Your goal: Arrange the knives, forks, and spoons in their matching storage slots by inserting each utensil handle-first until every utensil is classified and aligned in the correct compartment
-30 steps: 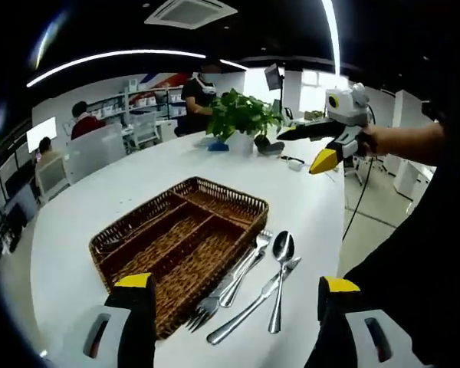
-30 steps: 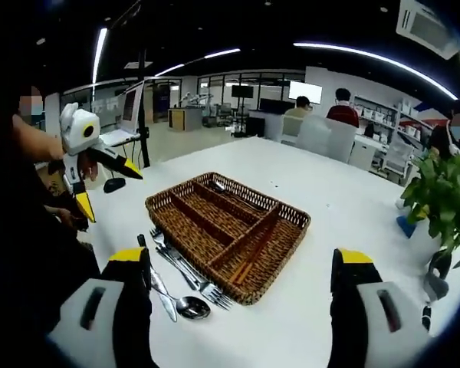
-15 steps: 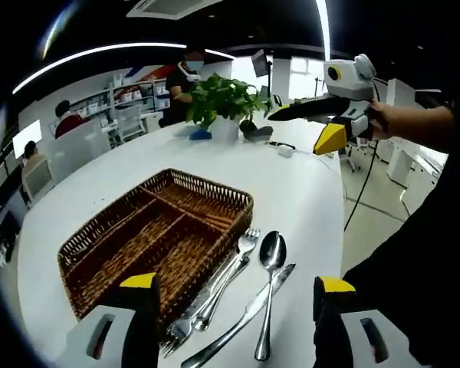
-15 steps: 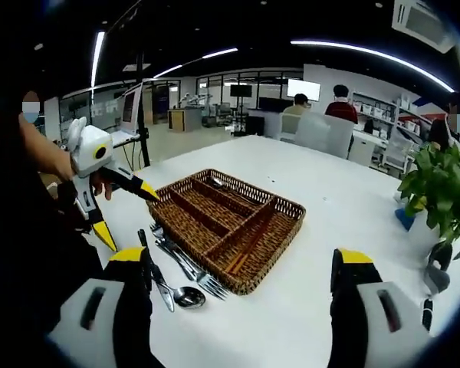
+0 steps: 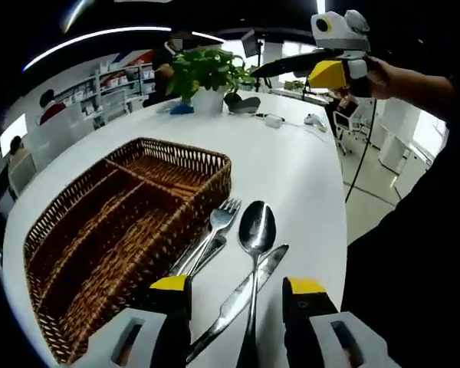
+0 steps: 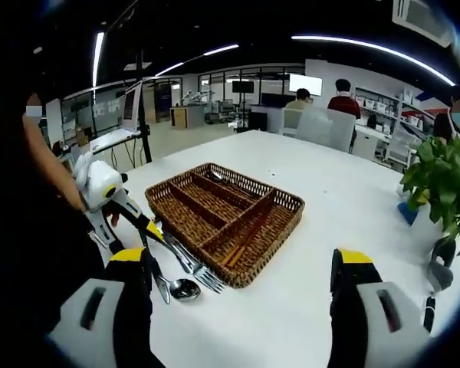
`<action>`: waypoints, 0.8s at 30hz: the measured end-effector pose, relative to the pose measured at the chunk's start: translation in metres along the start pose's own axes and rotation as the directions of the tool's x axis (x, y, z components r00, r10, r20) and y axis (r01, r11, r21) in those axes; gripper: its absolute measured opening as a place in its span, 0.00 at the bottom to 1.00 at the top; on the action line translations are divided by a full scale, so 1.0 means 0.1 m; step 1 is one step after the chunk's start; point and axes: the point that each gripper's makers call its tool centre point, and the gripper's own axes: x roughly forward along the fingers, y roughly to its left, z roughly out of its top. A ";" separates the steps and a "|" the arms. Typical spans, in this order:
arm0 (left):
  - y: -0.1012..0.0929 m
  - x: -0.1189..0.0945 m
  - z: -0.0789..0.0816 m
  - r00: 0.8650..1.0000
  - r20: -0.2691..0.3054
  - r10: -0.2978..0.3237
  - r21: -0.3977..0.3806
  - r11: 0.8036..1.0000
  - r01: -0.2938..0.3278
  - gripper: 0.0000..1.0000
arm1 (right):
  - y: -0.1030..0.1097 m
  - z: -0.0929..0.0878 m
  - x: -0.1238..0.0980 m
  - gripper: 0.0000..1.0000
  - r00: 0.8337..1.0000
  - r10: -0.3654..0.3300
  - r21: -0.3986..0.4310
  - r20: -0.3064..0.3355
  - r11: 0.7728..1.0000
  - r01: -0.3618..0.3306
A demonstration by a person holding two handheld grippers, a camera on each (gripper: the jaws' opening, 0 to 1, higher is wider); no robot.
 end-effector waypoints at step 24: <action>-0.18 0.22 -0.17 0.991 -0.121 -0.063 0.176 0.981 0.084 0.04 | -0.06 -0.10 -0.03 0.98 1.000 -0.007 0.017 -0.012 1.000 0.007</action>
